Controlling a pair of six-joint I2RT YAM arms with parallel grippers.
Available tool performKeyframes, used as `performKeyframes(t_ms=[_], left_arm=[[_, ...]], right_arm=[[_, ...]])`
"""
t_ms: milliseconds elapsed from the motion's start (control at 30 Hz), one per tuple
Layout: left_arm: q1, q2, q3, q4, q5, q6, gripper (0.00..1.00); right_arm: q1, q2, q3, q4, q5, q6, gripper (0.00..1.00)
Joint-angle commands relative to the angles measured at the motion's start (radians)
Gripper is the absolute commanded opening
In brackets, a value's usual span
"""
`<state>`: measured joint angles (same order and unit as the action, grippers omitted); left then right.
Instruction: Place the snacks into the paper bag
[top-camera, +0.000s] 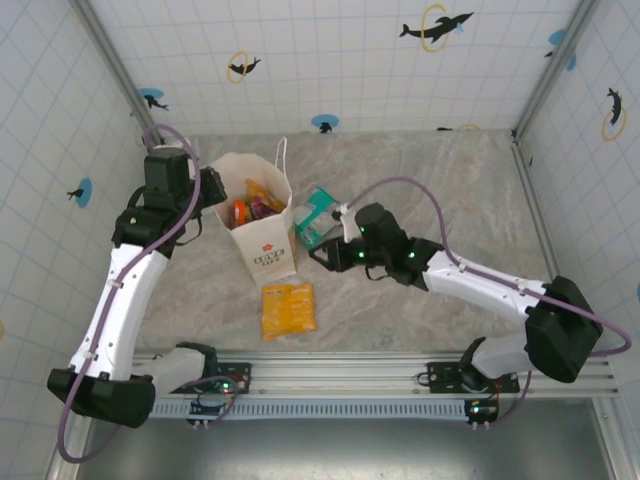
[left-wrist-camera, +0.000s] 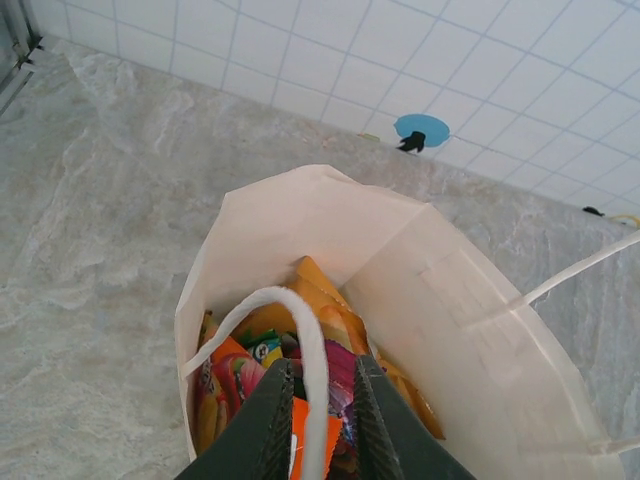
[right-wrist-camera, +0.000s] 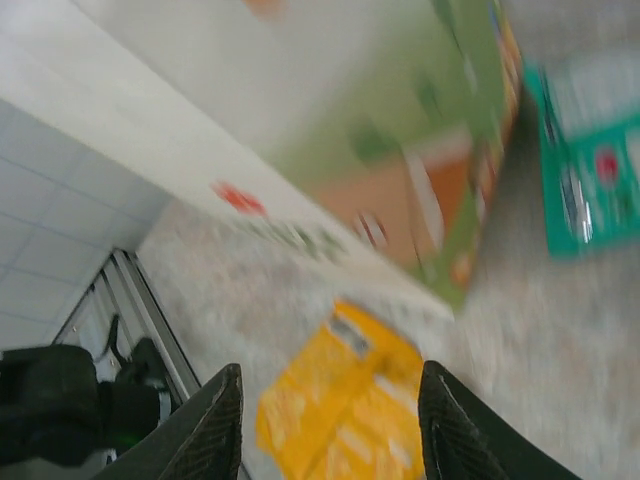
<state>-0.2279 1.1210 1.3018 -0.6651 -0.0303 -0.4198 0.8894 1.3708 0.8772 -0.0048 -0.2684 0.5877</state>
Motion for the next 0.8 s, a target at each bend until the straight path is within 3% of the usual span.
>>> performKeyframes(t_ms=[0, 267, 433, 767], left_arm=[[0.004, -0.013, -0.022, 0.002, -0.007, 0.003, 0.22], [0.004, -0.011, -0.033, -0.002, -0.006, 0.009, 0.22], [0.003, -0.016, -0.034, -0.009, -0.014, 0.011, 0.22], [0.004, -0.013, -0.039, -0.011, -0.005, 0.014, 0.22]], right_arm=[[0.025, -0.023, -0.072, 0.022, -0.033, 0.189, 0.5], [0.047, 0.083, -0.184, 0.108, -0.145, 0.332, 0.51], [0.055, 0.202, -0.17, 0.16, -0.233, 0.375, 0.51], [0.08, 0.355, -0.153, 0.278, -0.284, 0.413, 0.51]])
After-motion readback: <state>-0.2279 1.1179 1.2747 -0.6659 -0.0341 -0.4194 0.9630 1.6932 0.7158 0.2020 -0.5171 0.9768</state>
